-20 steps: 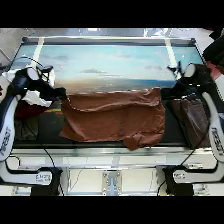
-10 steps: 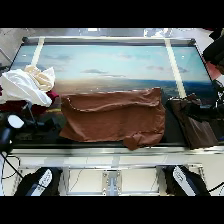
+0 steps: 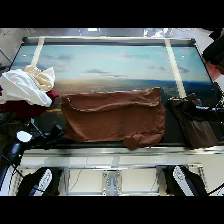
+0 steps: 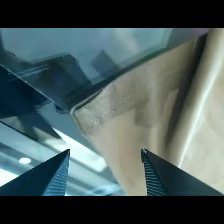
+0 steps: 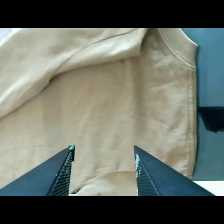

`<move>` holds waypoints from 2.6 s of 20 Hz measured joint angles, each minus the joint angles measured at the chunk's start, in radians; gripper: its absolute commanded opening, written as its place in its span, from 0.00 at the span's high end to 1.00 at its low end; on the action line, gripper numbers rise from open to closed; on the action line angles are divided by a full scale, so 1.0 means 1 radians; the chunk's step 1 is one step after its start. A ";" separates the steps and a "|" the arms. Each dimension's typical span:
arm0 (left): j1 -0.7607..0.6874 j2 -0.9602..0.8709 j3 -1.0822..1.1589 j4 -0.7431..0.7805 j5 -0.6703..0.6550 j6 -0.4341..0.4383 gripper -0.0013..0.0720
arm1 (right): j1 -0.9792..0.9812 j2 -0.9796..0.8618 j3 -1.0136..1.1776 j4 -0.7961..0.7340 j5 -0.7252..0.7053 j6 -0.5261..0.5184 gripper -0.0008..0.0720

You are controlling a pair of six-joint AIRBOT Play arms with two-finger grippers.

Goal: Fold the shirts.

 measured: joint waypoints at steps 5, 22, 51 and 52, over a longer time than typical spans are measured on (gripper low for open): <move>0.000 -0.046 -0.021 -0.069 0.121 -0.008 0.73 | -0.001 0.007 -0.003 0.029 0.002 -0.011 0.39; 0.000 -0.069 -0.027 -0.069 0.159 0.006 0.97 | -0.001 -0.158 -0.357 -0.145 0.063 0.092 0.45; 0.228 0.575 0.139 -0.021 -0.286 0.018 0.97 | 0.253 0.211 -0.165 -0.002 0.164 0.213 0.98; 0.235 0.548 0.159 -0.043 -0.277 0.055 0.97 | 0.253 0.202 -0.153 -0.001 0.143 0.215 0.98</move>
